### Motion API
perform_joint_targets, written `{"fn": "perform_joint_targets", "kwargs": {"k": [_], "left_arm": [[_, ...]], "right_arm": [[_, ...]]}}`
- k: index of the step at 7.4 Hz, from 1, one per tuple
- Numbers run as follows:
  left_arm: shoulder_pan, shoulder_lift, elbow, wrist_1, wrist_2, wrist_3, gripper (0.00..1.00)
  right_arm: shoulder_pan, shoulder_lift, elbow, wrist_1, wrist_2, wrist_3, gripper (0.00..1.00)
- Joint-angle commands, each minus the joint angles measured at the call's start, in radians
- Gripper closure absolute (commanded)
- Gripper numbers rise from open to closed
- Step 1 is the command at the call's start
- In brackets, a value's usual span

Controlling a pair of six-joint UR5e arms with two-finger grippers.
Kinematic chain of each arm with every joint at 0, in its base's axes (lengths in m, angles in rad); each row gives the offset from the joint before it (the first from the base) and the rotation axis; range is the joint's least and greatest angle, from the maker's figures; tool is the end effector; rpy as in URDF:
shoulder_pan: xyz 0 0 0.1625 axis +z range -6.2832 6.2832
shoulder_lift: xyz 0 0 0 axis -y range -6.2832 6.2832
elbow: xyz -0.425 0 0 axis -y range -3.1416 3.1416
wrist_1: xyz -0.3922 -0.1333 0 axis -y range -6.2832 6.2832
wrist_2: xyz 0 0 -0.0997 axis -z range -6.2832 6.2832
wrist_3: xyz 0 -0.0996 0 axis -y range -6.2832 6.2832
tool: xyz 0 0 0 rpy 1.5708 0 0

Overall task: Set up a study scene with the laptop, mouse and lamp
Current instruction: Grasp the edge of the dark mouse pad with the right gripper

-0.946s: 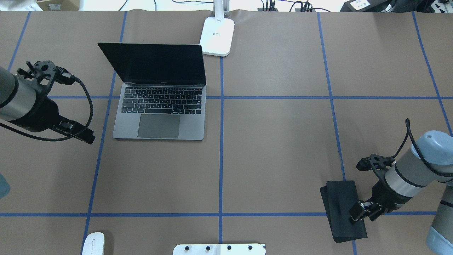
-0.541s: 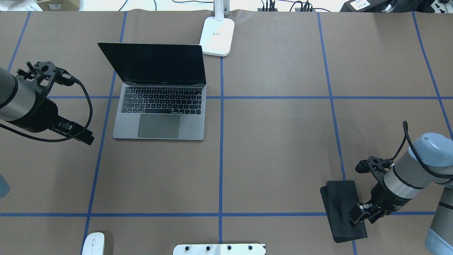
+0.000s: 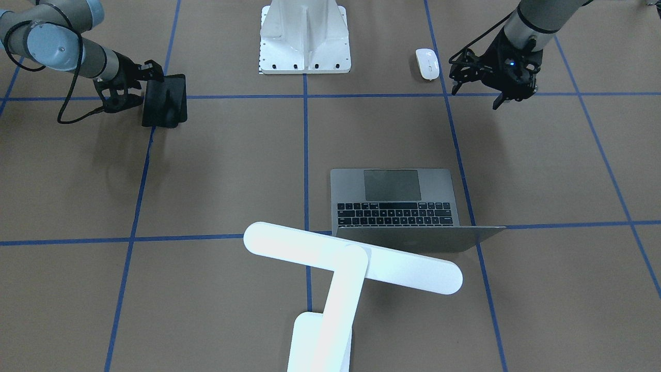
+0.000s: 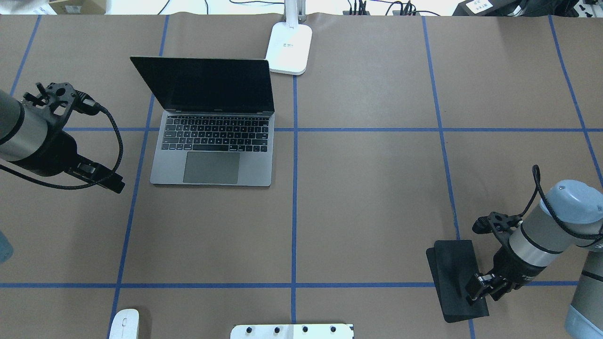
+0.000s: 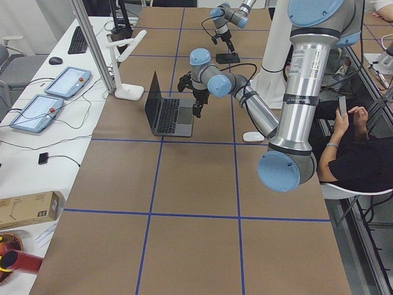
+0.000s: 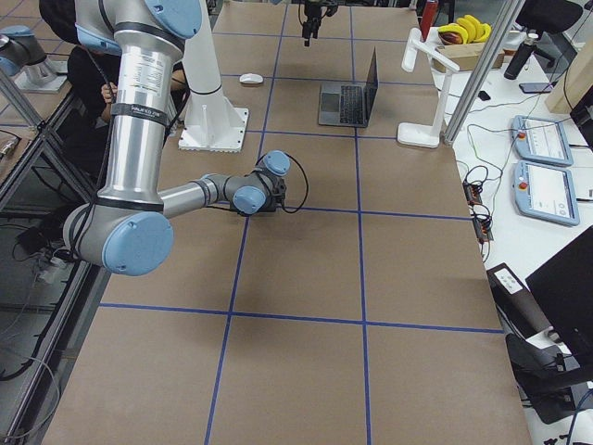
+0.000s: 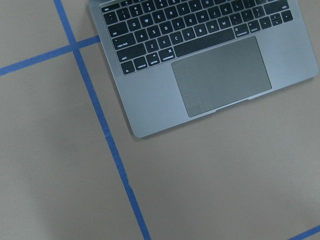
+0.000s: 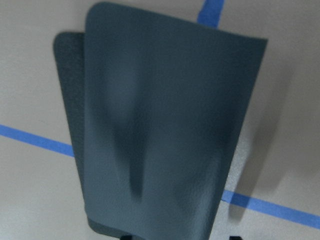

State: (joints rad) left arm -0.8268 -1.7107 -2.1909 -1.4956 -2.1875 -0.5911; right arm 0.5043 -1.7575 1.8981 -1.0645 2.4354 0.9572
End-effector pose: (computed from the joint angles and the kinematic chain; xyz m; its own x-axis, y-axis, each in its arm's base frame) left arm 0.2641 -0.3987 0.3130 0.5850 0.3647 -0.7244 -0.2391 0.9311 0.2756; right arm -0.3469 -0.2571 0.5166 0.5206 -0.1395 0.8424 0.4742 0.8677 -0.1493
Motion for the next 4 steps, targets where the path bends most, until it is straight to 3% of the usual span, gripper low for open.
{"fn": "perform_joint_targets", "kwargs": {"k": [1, 2, 4], "left_arm": [[0.0, 0.0, 0.0, 0.0, 0.0, 0.002, 0.01], [0.0, 0.0, 0.0, 0.0, 0.0, 0.002, 0.01], [0.0, 0.0, 0.0, -0.002, 0.0, 0.002, 0.01]], "right_arm": [[0.002, 0.001, -0.001, 0.0, 0.013, 0.0, 0.66], [0.002, 0.001, -0.001, 0.0, 0.019, 0.0, 0.73], [0.003, 0.006, 0.002, -0.021, 0.019, 0.0, 0.72]]}}
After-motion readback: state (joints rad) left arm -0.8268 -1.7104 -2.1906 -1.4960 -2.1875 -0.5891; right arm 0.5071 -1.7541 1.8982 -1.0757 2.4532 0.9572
